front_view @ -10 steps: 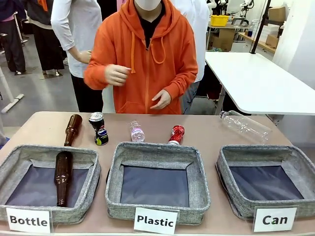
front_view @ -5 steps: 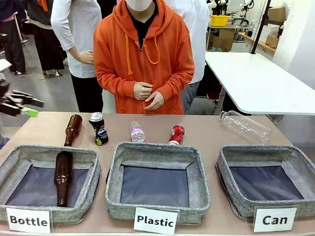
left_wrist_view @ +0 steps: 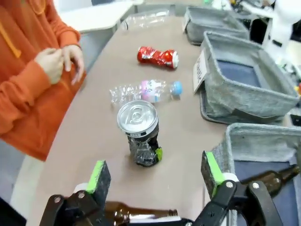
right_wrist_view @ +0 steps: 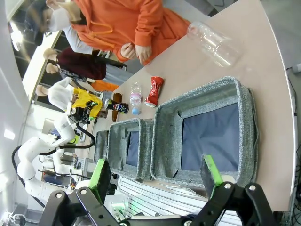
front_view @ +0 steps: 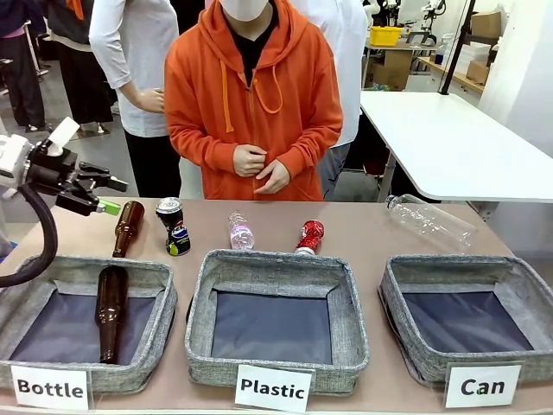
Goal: Sort the can waste into the basket.
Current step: Pick up the can waste from the table and place it in the right Fabric basket.
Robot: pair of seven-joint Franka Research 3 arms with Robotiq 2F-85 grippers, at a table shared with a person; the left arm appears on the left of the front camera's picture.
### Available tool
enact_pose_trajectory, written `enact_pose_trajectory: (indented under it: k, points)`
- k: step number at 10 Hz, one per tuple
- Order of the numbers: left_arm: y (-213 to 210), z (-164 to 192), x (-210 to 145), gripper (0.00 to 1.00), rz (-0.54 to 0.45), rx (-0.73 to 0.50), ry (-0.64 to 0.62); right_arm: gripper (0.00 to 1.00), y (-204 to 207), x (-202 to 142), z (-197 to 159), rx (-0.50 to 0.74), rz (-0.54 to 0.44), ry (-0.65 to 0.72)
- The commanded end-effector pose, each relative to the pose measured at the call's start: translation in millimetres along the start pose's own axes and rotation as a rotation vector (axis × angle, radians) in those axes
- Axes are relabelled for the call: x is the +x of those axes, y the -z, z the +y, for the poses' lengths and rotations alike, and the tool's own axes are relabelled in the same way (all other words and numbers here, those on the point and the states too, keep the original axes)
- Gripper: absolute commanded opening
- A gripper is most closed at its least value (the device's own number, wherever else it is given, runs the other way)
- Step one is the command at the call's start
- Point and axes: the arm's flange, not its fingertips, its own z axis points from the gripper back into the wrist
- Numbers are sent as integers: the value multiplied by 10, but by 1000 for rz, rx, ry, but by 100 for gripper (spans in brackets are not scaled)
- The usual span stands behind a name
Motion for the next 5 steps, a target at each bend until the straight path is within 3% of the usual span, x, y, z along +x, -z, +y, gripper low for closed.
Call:
enact_pose_trajectory:
  k: [1,2,3,5]
  points:
    - [-215,-15,10,100,12,24,-55,100,-10,26,11,23,-18,-25]
    - [0,0,0,100,0,0,0,100,-10,26,11,23,-18,-25]
    - [131,-21,-18,100,56,56,36,100,-10,26,11,23,-18,-25]
    - [294,77,-131,100,32,10,30,100,-10,26,11,23,-18,-25]
